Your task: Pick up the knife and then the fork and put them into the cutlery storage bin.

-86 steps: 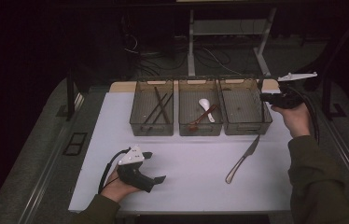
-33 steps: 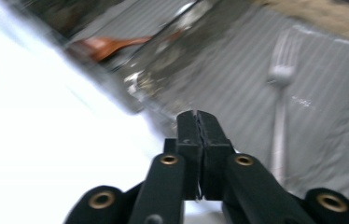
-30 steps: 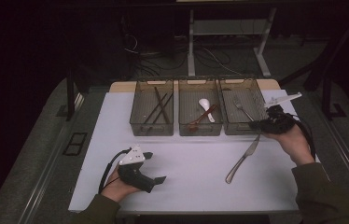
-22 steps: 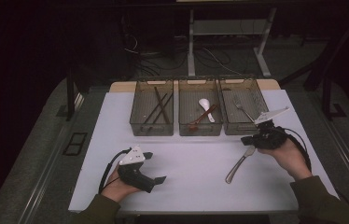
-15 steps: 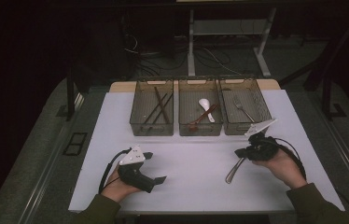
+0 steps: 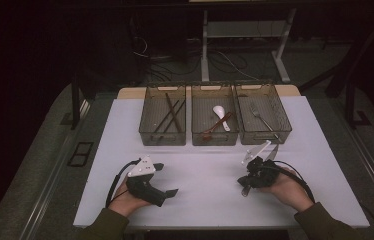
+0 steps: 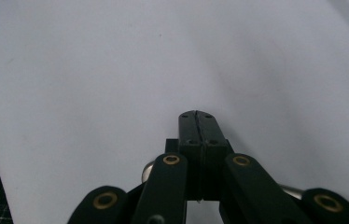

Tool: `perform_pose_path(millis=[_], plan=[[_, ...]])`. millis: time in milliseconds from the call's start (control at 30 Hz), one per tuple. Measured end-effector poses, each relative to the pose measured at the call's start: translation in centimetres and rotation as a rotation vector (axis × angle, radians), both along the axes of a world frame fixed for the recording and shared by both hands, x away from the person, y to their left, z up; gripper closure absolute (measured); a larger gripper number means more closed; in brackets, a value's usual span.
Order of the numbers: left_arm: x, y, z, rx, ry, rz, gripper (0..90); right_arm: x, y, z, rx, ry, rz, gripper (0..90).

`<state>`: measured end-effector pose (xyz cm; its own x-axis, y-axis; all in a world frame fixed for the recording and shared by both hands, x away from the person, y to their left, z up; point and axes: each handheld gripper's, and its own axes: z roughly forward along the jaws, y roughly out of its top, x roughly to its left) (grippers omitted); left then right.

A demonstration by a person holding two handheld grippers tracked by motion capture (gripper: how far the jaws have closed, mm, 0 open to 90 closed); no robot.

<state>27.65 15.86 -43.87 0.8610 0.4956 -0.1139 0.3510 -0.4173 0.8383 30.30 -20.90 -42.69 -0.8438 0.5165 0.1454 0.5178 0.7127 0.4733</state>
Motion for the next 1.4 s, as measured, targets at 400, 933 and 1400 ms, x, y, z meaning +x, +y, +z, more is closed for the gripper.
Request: perform_pose_path(millis=[400, 933, 1400], plan=[[0.0, 0.0, 0.0, -0.001, 0.001, 0.0, 0.0, -0.1, 0.1, -0.2, -0.062, -0.004, 0.027, 89.5], [0.0, -0.1, 0.0, -0.002, 0.001, 0.0, 0.0, -2.0, -1.7, 0.1, -0.131, 0.016, 0.031, 89.5], [0.0, -0.1, 0.0, 0.004, 0.003, -0.001, 0.0, -2.4, -3.9, 0.4, -0.192, 0.028, -0.013, 89.5]])
